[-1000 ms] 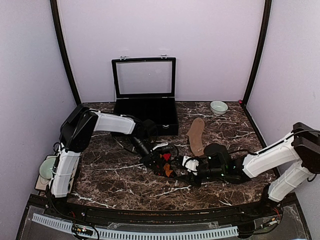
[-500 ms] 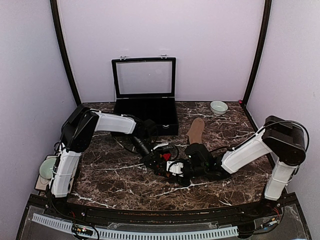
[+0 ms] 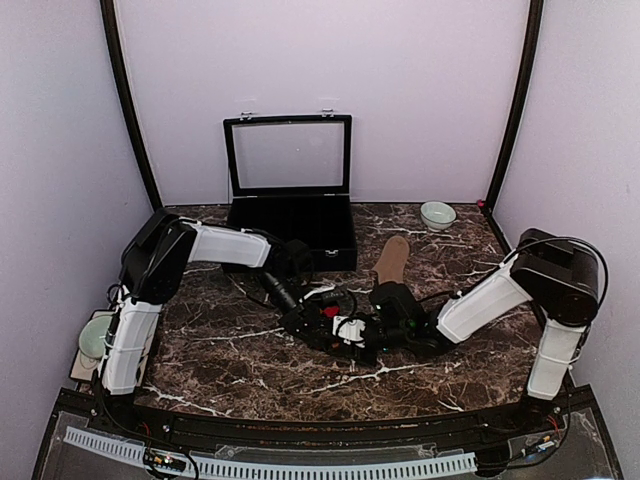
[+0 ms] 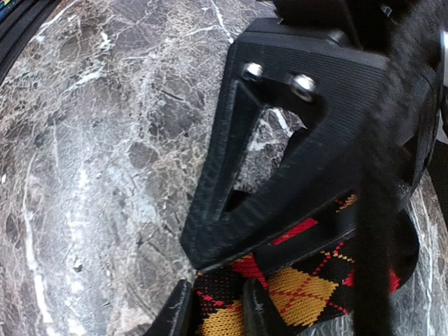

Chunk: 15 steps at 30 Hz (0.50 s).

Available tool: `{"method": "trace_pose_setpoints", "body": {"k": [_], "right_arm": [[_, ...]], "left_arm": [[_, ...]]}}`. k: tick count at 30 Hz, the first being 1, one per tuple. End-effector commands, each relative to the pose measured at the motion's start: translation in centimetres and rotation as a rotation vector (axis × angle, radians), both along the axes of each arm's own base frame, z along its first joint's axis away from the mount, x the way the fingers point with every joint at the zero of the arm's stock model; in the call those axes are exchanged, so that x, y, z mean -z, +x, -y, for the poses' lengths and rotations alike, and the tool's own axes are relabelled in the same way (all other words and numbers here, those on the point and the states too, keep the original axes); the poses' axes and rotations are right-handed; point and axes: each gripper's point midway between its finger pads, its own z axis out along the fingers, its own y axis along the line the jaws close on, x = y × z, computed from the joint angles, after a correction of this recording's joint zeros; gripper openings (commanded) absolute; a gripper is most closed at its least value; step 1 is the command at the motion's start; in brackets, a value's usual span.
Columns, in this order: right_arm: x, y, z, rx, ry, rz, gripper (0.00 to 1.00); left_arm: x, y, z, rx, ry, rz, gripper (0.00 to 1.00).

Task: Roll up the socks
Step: Roll the sock at the center of the board.

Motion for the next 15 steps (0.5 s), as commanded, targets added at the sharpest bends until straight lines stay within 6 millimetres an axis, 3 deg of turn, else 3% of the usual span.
{"method": "trace_pose_setpoints", "body": {"k": [1, 4, 5, 9, 15], "right_arm": [[5.8, -1.2, 2.9, 0.046, -0.182, -0.224, 0.2], [5.9, -0.8, 3.2, 0.087, -0.186, -0.302, 0.14], [5.7, -0.7, 3.2, 0.096, -0.181, -0.322, 0.12], [5.5, -0.6, 3.4, 0.137, -0.178, -0.398, 0.07], [6.4, -0.5, 3.5, 0.193, -0.219, -0.56, 0.01]], "left_arm": [[6.6, -1.1, -6.3, 0.039, 0.346, 0.109, 0.43], [4.8, 0.0, -7.5, -0.014, 0.319, 0.186, 0.49], [4.1, 0.5, -8.0, -0.039, 0.305, 0.203, 0.58], [0.7, 2.3, -9.9, -0.168, 0.221, 0.204, 0.63], [-1.2, 1.4, -11.1, -0.179, 0.153, 0.23, 0.65]]}}
